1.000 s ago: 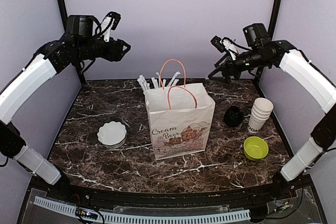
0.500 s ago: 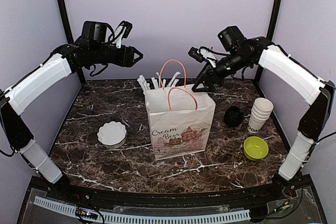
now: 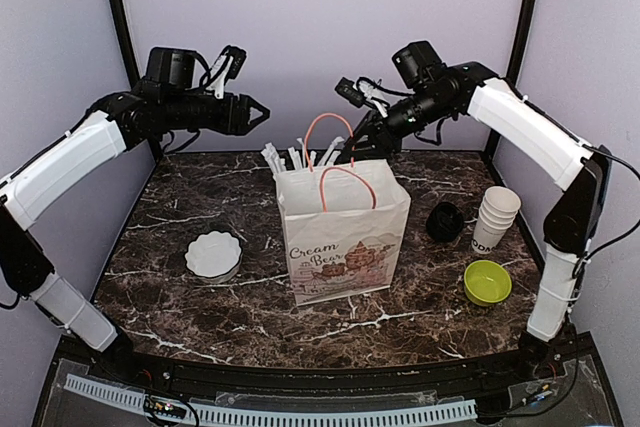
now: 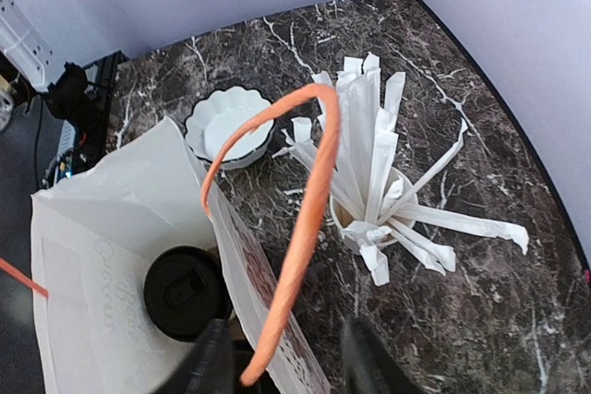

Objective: Pack the takeout coffee

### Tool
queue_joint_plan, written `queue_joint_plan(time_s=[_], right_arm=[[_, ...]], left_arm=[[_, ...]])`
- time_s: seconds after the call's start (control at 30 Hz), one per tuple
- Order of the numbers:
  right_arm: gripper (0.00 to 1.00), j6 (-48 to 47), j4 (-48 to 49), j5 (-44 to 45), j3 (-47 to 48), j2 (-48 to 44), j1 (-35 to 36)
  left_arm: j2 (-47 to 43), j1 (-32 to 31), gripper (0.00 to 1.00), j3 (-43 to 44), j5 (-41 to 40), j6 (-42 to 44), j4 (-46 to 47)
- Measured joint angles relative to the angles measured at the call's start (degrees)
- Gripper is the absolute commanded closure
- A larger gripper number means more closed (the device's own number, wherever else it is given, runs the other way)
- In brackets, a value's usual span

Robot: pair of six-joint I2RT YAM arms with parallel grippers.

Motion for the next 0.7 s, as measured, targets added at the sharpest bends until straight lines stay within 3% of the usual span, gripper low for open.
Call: queue_joint_plan(time_s=[0.37,0.7], right_arm=[[0.99,-2.8,-3.0,-2.1,-3.2,-2.0,-0.5],[0.99,-5.9,-7.8,-2.0,-3.7,-4.3,-4.6]], left_arm=[[1.9,0.0,0.43,2.0,0.1,0.0,-0.3],[16.1,0.0,0.47,17.9,-0.2,-0.6,-3.0]])
